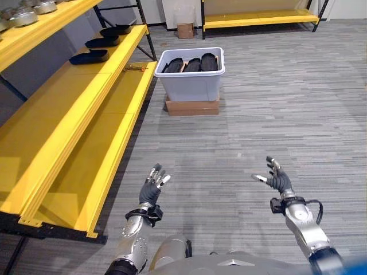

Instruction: Move parts from the plastic box to the shelf.

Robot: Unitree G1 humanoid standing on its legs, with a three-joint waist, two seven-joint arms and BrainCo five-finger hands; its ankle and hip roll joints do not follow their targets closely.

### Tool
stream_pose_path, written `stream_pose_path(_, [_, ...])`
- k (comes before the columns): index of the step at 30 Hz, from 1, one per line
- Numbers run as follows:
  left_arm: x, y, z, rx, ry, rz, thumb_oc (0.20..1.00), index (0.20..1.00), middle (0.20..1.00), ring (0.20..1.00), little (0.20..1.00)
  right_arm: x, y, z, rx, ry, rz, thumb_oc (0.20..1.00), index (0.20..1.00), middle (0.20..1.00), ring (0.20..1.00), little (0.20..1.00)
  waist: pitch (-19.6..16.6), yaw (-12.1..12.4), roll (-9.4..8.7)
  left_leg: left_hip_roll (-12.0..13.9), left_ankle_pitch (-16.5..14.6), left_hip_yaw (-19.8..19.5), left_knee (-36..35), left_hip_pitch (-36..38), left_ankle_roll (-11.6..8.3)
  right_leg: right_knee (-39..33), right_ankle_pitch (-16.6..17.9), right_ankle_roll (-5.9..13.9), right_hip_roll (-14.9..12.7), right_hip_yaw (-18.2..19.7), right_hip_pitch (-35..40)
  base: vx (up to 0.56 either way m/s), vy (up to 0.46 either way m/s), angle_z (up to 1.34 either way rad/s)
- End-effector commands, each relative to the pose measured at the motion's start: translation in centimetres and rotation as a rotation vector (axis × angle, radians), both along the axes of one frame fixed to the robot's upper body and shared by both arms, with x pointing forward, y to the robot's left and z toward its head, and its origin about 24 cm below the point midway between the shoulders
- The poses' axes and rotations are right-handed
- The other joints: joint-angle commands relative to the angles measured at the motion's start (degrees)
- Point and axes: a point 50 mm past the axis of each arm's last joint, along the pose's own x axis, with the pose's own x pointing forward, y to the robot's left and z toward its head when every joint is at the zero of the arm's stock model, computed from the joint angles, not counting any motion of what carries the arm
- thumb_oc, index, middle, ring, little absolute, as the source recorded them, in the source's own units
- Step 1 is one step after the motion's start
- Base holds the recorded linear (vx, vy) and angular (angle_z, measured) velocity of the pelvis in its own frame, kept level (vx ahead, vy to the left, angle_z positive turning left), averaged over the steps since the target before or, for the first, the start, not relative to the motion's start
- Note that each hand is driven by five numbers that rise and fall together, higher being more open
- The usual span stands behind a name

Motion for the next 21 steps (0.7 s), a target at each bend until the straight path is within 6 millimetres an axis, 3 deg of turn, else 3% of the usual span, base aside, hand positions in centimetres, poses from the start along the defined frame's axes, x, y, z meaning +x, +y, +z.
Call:
stream_pose_path(1, [0.6,1.6,1.2,0.083,-0.044,0.037,1.0,1.0,1.0,1.0,1.0,1.6,-0.1,2.5,-0.014,-0.115,0.04,1.0,1.0,1.0,1.0,1.0,0.3,-0.1,-0.58,0.9,7.6,3.8,-23.2,9.6,1.61,-5.3,9.5,6.5,-2.1,1.5,-0.7,0.27,0.155,-0.22])
stream_pose_path(3, [0.4,2.2,1.1,0.105,-0.035,0.05,1.0,1.0,1.0,1.0,1.0,1.6,0.0,2.4,-0.013,-0.103,0.049,1.0,1.0,1.0,1.0,1.0,0.3,0.7,0.11,2.0,10.5,4.3,-36.8,8.7,0.32,-6.5,8.8,7.2,-1.4,2.1,1.4,0.24,0.167,-0.14])
stream_pose_path(4, [0.4,2.2,1.1,0.105,-0.035,0.05,1.0,1.0,1.0,1.0,1.0,1.6,0.0,2.4,-0.013,-0.103,0.049,1.0,1.0,1.0,1.0,1.0,0.3,0.7,0.11,2.0,10.5,4.3,-36.8,8.7,0.32,-6.5,8.8,7.2,-1.4,2.1,1.4,0.3,0.196,-0.06])
stream_pose_path(5, [0.2,2.6,0.9,0.114,-0.027,0.056,1.0,1.0,1.0,1.0,1.0,1.5,0.1,2.1,-0.004,-0.097,0.05,1.0,1.0,1.0,1.0,1.0,0.4,1.8,0.44,3.1,13.9,3.4,-44.5,7.2,-0.63,-7.2,8.4,7.49,-1.2,2.6,3.2,0.24,0.148,-0.11])
stream_pose_path(8, [-0.3,2.9,0.6,0.139,-0.024,0.057,1.0,1.0,1.0,1.0,1.0,1.4,0.3,1.9,0.017,-0.096,0.055,1.0,1.0,1.0,1.0,1.0,0.5,3.0,0.49,4.3,16.9,1.0,-48.4,4.7,-1.25,-7.5,7.8,7.63,-1.3,3.9,5.1,0.32,0.209,-0.29])
stream_pose_path(10, [-1.1,3.3,0.3,0.185,-0.025,0.074,1.0,1.0,1.0,1.0,1.0,1.6,0.7,2.1,0.008,-0.103,0.111,1.0,1.0,1.0,1.0,1.0,0.7,4.1,0.55,3.6,16.8,-0.8,-48.5,4.5,-0.99,-7.2,6.3,8.01,-1.3,6.0,7.0,0.41,0.339,-0.26])
stream_pose_path(14, [-1.4,3.5,0.1,0.22,-0.025,0.067,1.0,1.0,1.0,1.0,1.0,1.6,1.4,2.9,-0.057,-0.137,0.233,1.0,1.0,1.0,1.0,1.0,1.3,4.4,0.62,0.0,11.6,-2.2,-41.3,6.4,1.18,-4.3,4.9,8.68,-3.1,5.6,6.8,0.32,0.325,-0.73])
stream_pose_path(21, [-1.1,4.2,0.5,0.286,-0.032,0.027,1.0,1.0,1.0,1.0,1.0,1.5,2.4,3.6,0.005,-0.182,0.25,1.0,1.0,1.0,1.0,1.0,-0.5,4.7,-0.23,-2.9,10.6,-4.2,-45.8,11.7,4.24,0.9,7.2,10.71,-3.9,4.8,4.1,0.22,0.191,-0.1])
